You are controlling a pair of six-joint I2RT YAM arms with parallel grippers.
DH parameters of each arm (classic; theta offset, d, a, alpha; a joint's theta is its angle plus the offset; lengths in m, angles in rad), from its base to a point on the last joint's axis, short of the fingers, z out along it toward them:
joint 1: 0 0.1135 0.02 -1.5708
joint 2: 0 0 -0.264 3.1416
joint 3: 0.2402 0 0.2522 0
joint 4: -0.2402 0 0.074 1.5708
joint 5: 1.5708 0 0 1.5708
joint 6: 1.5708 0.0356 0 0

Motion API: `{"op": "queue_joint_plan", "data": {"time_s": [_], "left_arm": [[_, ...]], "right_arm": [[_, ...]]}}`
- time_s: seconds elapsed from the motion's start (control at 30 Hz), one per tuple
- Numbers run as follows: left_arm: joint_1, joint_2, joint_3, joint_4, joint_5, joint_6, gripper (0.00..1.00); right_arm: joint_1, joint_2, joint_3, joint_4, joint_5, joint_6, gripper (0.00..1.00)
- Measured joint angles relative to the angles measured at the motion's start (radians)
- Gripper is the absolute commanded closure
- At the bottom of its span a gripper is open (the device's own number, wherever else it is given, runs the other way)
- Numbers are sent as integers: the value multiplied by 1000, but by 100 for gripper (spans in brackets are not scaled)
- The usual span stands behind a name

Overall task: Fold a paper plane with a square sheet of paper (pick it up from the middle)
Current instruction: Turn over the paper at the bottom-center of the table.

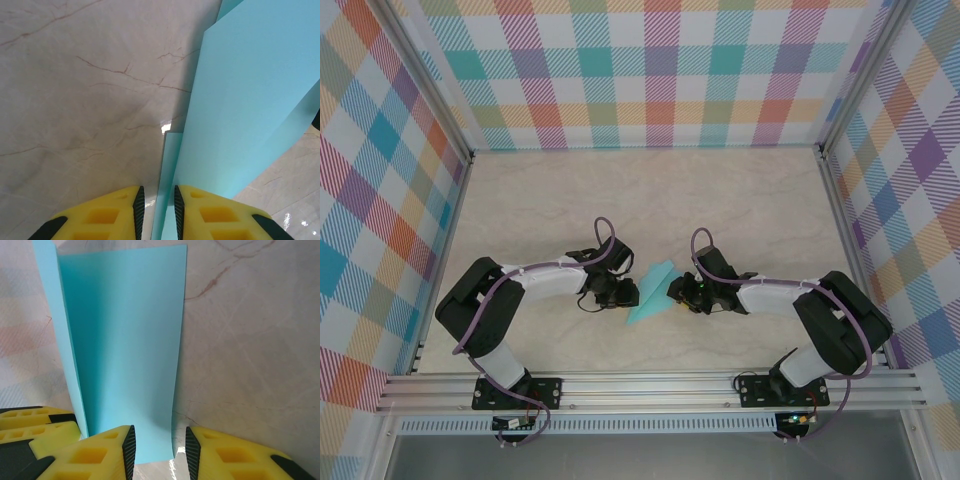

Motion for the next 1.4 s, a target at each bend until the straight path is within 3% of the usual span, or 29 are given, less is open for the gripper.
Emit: {"op": "queue_joint_plan", "data": {"time_s": [0.7,1.4], "left_arm": [[4,3,0,-2,4,0,77],[4,3,0,-2,5,0,77]], "right_arm": [[13,-51,4,-5,59,3,62],[6,28,27,16,44,30,62]]}}
